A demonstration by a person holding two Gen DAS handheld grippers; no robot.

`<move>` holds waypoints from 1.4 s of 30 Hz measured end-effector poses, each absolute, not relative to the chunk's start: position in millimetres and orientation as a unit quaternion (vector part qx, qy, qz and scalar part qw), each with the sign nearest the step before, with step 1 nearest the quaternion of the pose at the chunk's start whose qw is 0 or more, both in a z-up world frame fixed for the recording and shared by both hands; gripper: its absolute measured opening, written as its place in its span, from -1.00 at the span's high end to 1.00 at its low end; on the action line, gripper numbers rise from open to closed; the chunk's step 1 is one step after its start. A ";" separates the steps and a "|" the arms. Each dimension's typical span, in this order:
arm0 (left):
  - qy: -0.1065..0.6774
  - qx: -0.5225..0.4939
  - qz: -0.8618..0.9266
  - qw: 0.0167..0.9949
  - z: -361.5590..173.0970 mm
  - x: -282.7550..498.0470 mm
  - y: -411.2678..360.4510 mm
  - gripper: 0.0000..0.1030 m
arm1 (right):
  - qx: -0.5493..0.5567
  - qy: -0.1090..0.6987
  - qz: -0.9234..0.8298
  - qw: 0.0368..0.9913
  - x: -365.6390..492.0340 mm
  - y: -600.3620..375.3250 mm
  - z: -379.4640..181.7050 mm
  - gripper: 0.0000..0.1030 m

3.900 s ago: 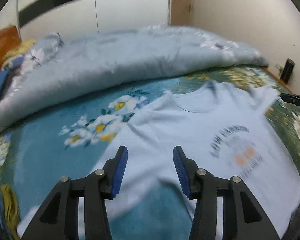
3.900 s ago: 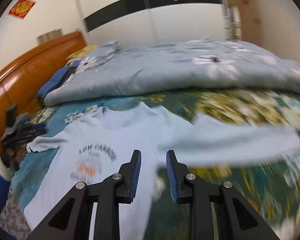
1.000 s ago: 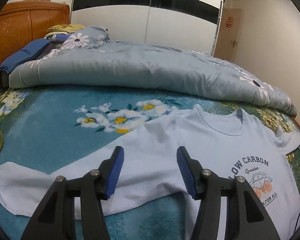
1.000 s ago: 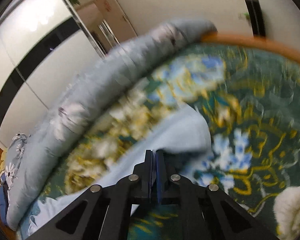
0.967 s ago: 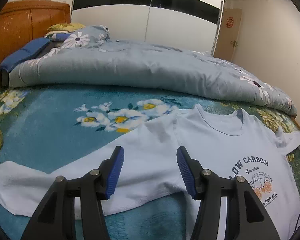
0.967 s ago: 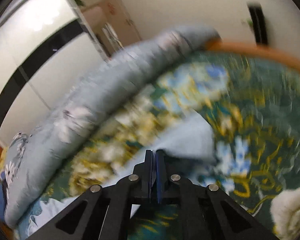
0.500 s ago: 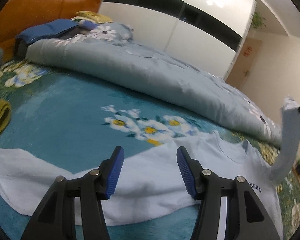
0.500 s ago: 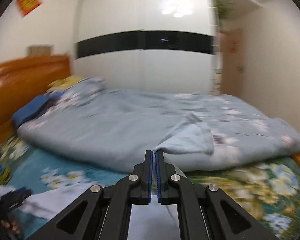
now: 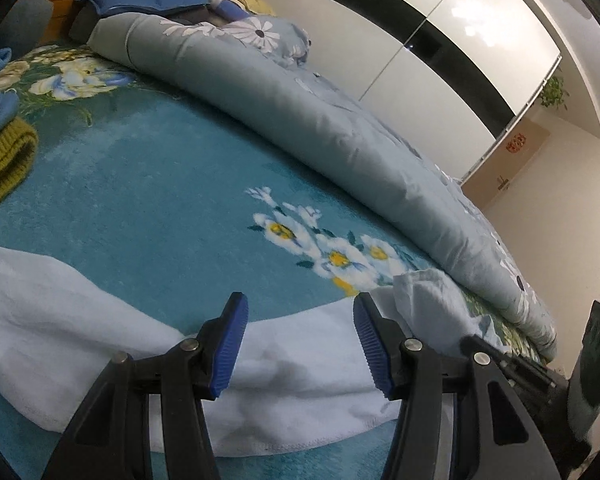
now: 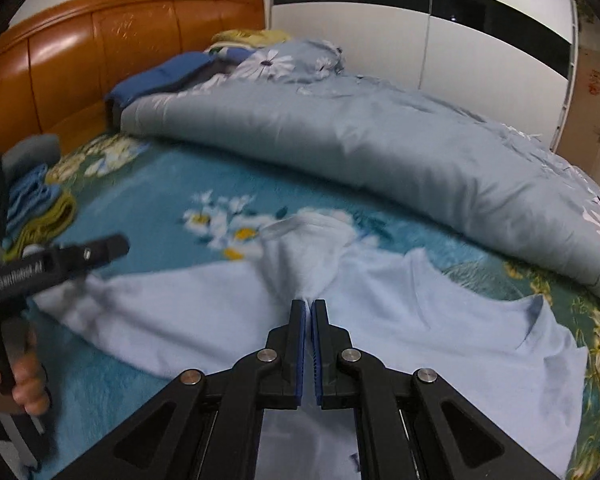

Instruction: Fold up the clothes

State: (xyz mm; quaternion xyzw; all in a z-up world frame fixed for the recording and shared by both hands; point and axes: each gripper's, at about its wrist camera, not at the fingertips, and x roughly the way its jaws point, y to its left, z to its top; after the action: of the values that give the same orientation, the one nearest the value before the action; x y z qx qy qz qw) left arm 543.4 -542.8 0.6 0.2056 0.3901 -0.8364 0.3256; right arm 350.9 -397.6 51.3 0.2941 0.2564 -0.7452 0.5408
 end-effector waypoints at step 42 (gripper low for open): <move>0.299 0.343 -0.836 0.308 -12.3 489.0 -496.8 -0.10 | 0.440 0.056 -0.810 0.384 136.0 -193.9 35.1 0.41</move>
State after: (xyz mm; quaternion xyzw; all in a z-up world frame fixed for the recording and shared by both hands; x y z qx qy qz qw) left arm 489.0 -496.8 -12.3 0.3427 0.2986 -0.8357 0.3081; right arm 136.0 -193.9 35.1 0.4399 0.0565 -0.8100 0.3837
